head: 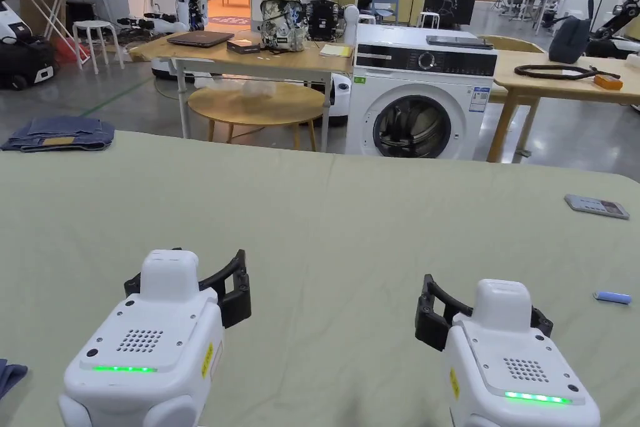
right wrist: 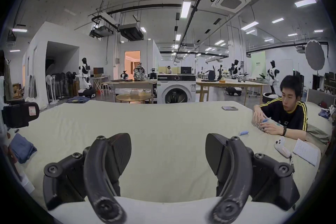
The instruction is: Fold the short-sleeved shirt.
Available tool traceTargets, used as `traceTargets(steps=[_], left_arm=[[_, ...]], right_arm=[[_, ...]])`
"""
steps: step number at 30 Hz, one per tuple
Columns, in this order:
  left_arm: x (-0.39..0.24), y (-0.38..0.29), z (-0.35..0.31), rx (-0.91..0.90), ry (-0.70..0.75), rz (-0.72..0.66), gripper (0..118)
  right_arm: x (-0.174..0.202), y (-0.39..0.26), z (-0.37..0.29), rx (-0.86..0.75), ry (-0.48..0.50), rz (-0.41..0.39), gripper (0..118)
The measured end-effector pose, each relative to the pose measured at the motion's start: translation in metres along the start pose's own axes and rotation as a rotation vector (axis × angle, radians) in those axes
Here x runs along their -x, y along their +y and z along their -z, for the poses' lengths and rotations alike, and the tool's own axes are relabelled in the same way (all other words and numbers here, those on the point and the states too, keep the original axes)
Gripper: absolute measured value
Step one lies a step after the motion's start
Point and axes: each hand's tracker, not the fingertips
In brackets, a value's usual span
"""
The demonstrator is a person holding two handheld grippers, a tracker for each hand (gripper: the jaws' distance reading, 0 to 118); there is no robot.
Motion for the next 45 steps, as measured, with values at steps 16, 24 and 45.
traceTargets(steps=[16, 24, 45], left_arm=[[-0.002, 0.002, 0.006, 0.034, 0.068, 0.004, 71], [-0.004, 0.002, 0.007, -0.023, 0.050, 0.044, 81], [-0.006, -0.001, 0.009, -0.076, 0.053, 0.077, 81]], right_arm=[[-0.005, 0.007, 0.015, 0.057, -0.029, 0.044, 87], [-0.005, 0.013, 0.018, 0.075, -0.076, 0.085, 87], [0.004, 0.017, 0.025, 0.144, -0.109, 0.074, 87]])
